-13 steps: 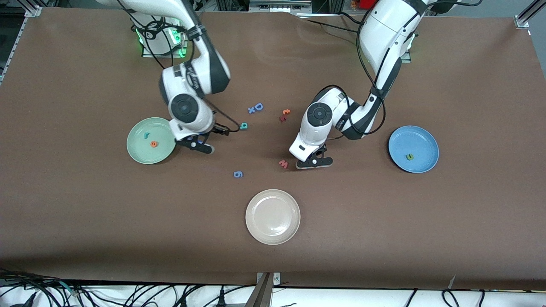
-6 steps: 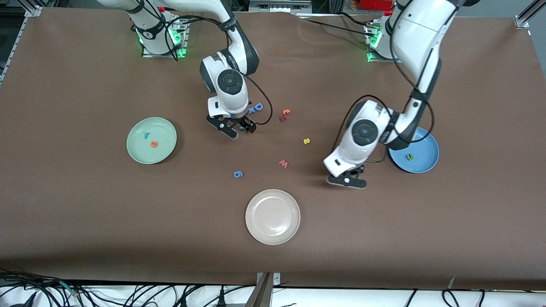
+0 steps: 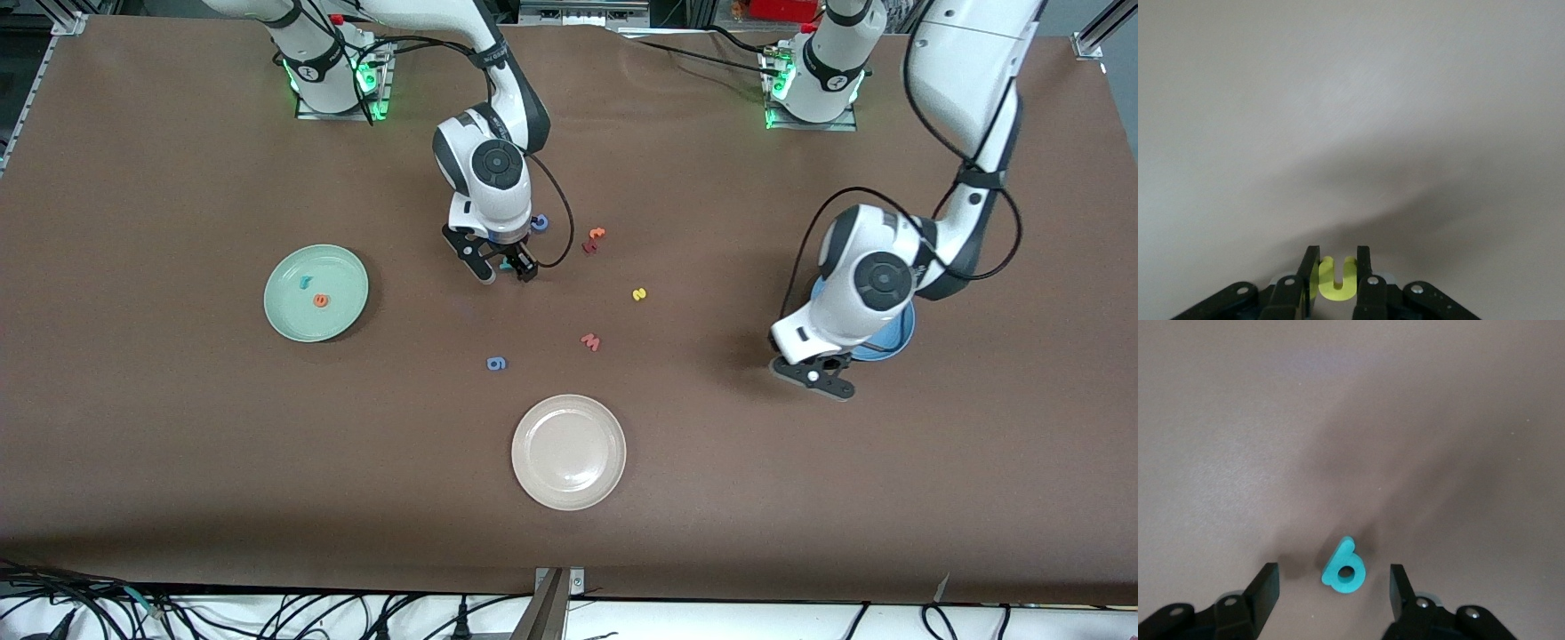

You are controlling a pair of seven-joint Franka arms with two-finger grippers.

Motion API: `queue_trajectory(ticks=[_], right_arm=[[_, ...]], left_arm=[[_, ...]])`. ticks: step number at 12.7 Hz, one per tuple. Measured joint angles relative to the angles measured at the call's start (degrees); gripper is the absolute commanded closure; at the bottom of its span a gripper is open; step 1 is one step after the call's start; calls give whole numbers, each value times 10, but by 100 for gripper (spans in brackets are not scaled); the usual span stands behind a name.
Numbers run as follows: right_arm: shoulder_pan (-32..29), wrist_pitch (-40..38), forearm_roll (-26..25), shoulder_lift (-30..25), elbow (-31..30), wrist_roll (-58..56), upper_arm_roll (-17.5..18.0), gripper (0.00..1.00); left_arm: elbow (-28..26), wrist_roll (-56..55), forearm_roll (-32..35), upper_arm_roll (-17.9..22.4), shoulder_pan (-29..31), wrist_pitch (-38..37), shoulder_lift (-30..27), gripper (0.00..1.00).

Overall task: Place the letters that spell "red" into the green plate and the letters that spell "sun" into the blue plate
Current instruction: 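Carry the yellow u onto the blue plate and open the left gripper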

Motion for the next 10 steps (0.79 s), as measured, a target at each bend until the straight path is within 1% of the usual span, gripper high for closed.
queue_trajectory(ticks=[2,4,7,9,10], right_arm=[[0,0,0,0,0,5,0,35],[0,0,1,1,-1,22,0,39],[0,0,6,4,-6,34,-1,41],[0,0,22,7,-5,34,-1,43],[0,0,27,7,-5,34,-1,43]], left_arm=[[-23,77,0,1,38,-9,-17,81],[-35,145,0,1,76,-19,-23,81],[-53,188,0,1,111,-21,-23,81],[-64,192,0,0,114,-21,-23,50],[-67,192,0,-1,114,-22,-22,1]])
